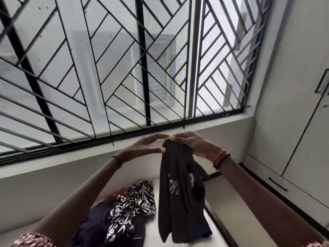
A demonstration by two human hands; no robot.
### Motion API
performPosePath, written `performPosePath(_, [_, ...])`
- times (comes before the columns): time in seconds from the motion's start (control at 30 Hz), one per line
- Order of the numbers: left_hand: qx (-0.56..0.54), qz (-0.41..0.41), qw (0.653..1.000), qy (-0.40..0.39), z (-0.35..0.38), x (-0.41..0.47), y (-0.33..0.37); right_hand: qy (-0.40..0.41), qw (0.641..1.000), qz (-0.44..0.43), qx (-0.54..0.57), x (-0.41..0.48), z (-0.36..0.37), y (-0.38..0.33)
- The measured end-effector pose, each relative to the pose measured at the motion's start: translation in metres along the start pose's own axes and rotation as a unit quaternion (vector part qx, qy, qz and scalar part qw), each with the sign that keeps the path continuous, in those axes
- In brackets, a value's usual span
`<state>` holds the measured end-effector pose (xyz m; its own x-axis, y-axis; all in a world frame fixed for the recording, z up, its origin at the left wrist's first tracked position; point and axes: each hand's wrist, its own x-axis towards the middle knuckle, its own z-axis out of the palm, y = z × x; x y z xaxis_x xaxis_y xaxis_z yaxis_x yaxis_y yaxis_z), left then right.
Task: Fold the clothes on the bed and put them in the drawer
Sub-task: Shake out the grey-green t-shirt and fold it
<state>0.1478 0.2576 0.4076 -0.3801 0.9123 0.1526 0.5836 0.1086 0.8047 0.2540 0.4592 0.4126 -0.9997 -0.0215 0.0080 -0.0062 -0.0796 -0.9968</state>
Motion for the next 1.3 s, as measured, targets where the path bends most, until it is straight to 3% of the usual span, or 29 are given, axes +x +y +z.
performPosePath(0.1, [-0.008, 0.021, 1.000, -0.014, 0.022, 0.030, 0.015, 0.032, 0.999, -0.039, -0.017, -0.006, -0.003, -0.012])
performPosePath(0.27, [-0.023, 0.051, 0.998, 0.042, 0.032, 0.066, 0.033, 0.093, 0.990, -0.107, 0.003, -0.024, -0.027, -0.014])
performPosePath(0.4, [0.045, 0.094, 0.987, 0.126, 0.033, 0.082, 0.049, 0.123, 0.983, -0.134, 0.009, -0.042, -0.039, -0.003])
performPosePath(0.5, [0.072, 0.163, 0.964, 0.197, 0.035, 0.091, 0.050, 0.130, 0.984, -0.119, -0.023, -0.053, -0.042, 0.018])
performPosePath(0.6, [0.037, 0.146, 0.956, 0.252, 0.035, 0.100, 0.055, 0.108, 0.982, -0.077, -0.134, -0.060, -0.043, 0.047])
performPosePath(0.8, [0.032, 0.139, 0.940, 0.310, 0.018, 0.098, 0.069, 0.118, 0.979, -0.032, -0.162, -0.077, -0.055, 0.085])
performPosePath(1.07, [0.141, 0.153, 0.920, 0.333, -0.019, 0.072, 0.077, 0.219, 0.968, -0.123, 0.013, -0.076, -0.069, 0.067])
performPosePath(1.2, [0.220, 0.150, 0.912, 0.312, -0.039, 0.055, 0.069, 0.209, 0.963, -0.118, 0.124, -0.075, -0.080, 0.045])
performPosePath(1.3, [0.245, 0.139, 0.909, 0.307, -0.042, 0.045, 0.054, 0.139, 0.964, -0.117, 0.193, -0.076, -0.090, 0.032])
